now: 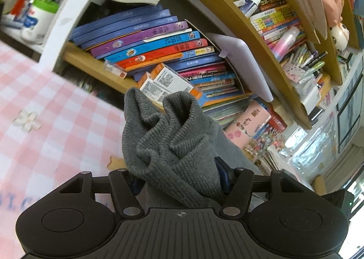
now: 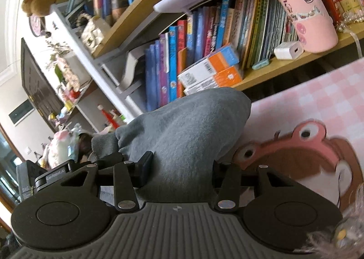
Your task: Fold clothes
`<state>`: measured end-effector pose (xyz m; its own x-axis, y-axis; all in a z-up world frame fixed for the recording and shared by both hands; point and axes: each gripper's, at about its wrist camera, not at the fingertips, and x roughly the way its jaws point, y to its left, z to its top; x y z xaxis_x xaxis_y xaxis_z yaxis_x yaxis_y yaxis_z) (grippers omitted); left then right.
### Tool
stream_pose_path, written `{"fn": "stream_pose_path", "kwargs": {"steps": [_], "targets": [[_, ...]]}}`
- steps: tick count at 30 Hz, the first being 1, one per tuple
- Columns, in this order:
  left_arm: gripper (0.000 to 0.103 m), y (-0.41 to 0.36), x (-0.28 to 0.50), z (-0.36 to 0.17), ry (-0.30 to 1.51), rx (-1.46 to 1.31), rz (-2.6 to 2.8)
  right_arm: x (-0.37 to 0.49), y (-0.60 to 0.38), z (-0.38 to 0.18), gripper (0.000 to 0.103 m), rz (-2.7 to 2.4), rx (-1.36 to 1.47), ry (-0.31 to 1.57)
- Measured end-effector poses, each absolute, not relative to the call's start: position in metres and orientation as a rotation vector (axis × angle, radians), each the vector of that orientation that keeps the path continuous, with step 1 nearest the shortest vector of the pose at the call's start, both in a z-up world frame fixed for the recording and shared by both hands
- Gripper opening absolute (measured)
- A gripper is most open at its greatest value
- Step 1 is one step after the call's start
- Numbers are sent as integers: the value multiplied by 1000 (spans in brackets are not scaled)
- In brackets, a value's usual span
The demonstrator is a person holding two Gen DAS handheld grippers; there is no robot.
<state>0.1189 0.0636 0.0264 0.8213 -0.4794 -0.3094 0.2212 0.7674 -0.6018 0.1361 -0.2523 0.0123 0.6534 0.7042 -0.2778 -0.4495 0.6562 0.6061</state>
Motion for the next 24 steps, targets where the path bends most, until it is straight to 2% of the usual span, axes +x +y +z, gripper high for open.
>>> {"fn": "stream_pose_path", "kwargs": {"steps": [11, 19, 22, 24], "targets": [[60, 50, 192, 14, 444, -588, -383, 200, -252, 12, 44, 615, 493, 497], [60, 51, 215, -4, 495, -605, -381, 225, -250, -9, 44, 586, 516, 567], [62, 54, 218, -9, 510, -618, -382, 225, -248, -16, 47, 574, 513, 585], [64, 54, 218, -10, 515, -615, -382, 224, -248, -17, 52, 571, 514, 585]]}}
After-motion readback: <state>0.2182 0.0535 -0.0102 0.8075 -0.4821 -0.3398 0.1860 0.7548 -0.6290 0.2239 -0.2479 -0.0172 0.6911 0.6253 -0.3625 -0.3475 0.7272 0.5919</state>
